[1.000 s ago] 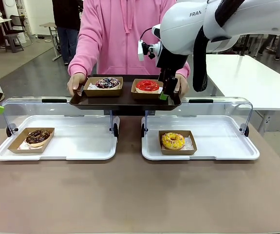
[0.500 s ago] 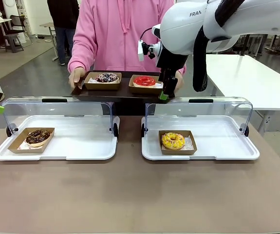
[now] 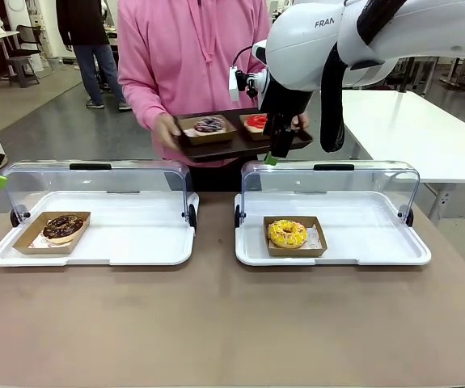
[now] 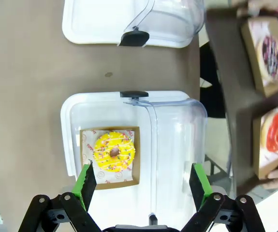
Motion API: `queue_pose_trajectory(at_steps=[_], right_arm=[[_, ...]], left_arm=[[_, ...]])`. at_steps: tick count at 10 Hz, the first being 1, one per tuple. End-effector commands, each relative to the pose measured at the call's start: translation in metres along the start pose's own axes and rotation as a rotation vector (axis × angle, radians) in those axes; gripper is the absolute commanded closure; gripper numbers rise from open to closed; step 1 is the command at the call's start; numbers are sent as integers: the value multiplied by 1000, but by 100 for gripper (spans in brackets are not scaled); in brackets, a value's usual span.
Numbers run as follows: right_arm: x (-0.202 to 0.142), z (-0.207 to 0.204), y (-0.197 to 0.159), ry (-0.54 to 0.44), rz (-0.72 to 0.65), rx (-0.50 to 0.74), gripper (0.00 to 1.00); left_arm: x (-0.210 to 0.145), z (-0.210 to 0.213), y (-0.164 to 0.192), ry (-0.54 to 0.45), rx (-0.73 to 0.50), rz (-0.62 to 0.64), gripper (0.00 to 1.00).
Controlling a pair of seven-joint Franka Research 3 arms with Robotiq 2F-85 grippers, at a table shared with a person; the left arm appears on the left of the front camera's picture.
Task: Provide the desired donut to the person.
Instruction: Place the picked Paper togo box onto the Handle tray extended by the person.
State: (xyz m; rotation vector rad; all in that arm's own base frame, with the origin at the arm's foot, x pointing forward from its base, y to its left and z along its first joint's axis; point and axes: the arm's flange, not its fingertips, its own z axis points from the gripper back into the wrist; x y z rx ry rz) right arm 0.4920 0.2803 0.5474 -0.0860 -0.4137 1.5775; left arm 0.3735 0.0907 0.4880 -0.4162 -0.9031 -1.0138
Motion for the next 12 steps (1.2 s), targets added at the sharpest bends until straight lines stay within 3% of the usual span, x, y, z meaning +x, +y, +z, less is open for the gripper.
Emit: queue_pose_trajectory(at_steps=[1,3,6,7,12], right_arm=[[0,0,0,0,0,0,0],[-66,78,20,-184,-118,-8,0],[-170,131,71,-352,-237,-39,0],[-202,140,95,-454,-283,-95,0],[-303,119,176,-532,-630,-250,0]], left_arm=[[0,0,0,-7,3,7,0],[0,0,0,-7,3,7,0],[0,0,0,-7,3,7,0],[0,0,0,-7,3,7,0],[0,0,0,-7,3,7,0]])
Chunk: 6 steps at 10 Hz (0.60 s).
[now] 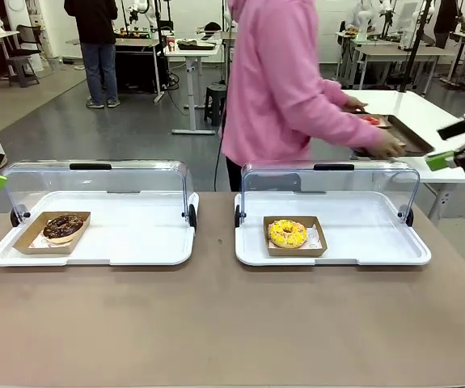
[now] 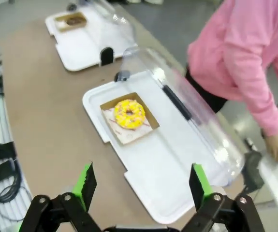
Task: Provide the desired donut to the person.
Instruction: Place the picked Paper togo box onto the Handle tray extended by the person.
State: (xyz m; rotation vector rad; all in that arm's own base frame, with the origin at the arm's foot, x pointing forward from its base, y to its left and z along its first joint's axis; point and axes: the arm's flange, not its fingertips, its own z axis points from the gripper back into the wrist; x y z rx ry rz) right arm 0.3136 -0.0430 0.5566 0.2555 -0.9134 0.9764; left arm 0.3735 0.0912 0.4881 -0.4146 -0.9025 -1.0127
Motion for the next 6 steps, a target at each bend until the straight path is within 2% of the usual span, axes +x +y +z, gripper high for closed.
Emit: queue_pose_trajectory(at_steps=[1,6], right_arm=[[-23,-4,9,-22,-79,-51,0],[-35,-3,-2,-7,-94,-75,0]], left_arm=[[0,0,0,-8,2,6,0],[0,0,0,-8,2,6,0]])
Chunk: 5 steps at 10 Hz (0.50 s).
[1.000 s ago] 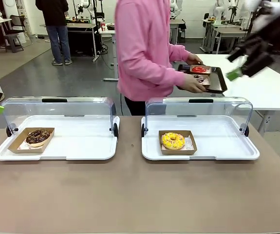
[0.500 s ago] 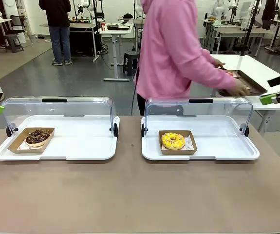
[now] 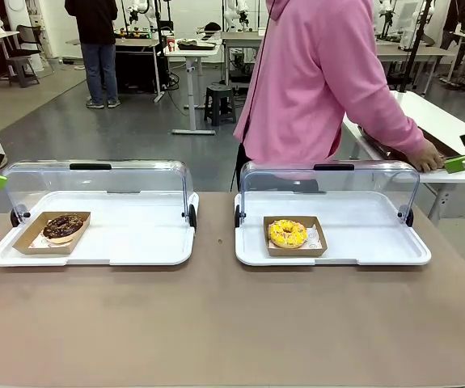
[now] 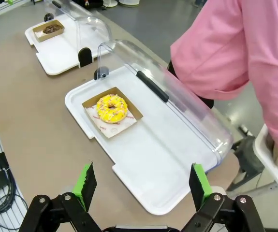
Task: Provide the desired donut to the person.
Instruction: Place the picked Paper togo box onto the Handle tray extended by the person.
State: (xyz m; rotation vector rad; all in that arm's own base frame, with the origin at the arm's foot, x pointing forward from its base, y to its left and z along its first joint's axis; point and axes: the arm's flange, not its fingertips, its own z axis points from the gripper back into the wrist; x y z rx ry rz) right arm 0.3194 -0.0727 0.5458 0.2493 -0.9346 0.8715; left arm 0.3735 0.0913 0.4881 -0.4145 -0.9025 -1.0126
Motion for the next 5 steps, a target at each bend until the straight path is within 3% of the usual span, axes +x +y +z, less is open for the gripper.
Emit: queue_pose_trajectory(at_steps=[1,5], right_arm=[[-11,-10,15,9,-13,-9,0],[-5,-13,14,-20,14,-9,0]], left_arm=[[0,0,0,-8,2,6,0],[0,0,0,-8,2,6,0]])
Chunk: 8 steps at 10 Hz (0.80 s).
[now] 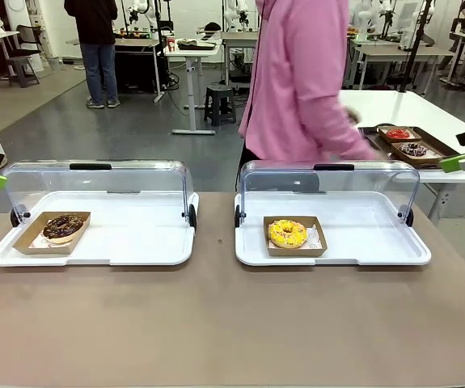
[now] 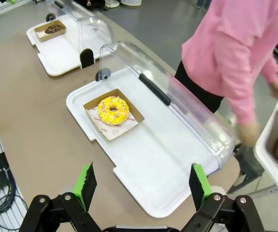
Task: Provide the desired donut to the person.
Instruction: Place the picked Paper togo box onto the Handle tray extended by the person.
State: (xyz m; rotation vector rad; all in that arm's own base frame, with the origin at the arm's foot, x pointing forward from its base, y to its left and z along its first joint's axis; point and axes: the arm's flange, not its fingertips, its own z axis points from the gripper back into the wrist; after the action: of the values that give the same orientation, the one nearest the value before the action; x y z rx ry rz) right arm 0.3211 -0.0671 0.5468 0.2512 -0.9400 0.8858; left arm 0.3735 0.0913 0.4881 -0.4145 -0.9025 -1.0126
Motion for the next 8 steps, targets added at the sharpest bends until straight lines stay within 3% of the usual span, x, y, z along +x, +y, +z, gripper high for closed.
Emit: queue_pose_trajectory(at_steps=[1,2,3,4,8], right_arm=[[-7,-11,13,-36,22,-11,0],[-6,-11,14,-46,25,-12,0],[-6,-7,11,-119,-12,-40,0],[5,-2,2,-13,17,-3,0],[5,-2,2,-13,17,-3,0]], left_arm=[[0,0,0,-8,2,6,0],[0,0,0,-8,2,6,0],[0,0,0,-8,2,6,0],[0,0,0,-8,2,6,0],[0,0,0,-8,2,6,0]])
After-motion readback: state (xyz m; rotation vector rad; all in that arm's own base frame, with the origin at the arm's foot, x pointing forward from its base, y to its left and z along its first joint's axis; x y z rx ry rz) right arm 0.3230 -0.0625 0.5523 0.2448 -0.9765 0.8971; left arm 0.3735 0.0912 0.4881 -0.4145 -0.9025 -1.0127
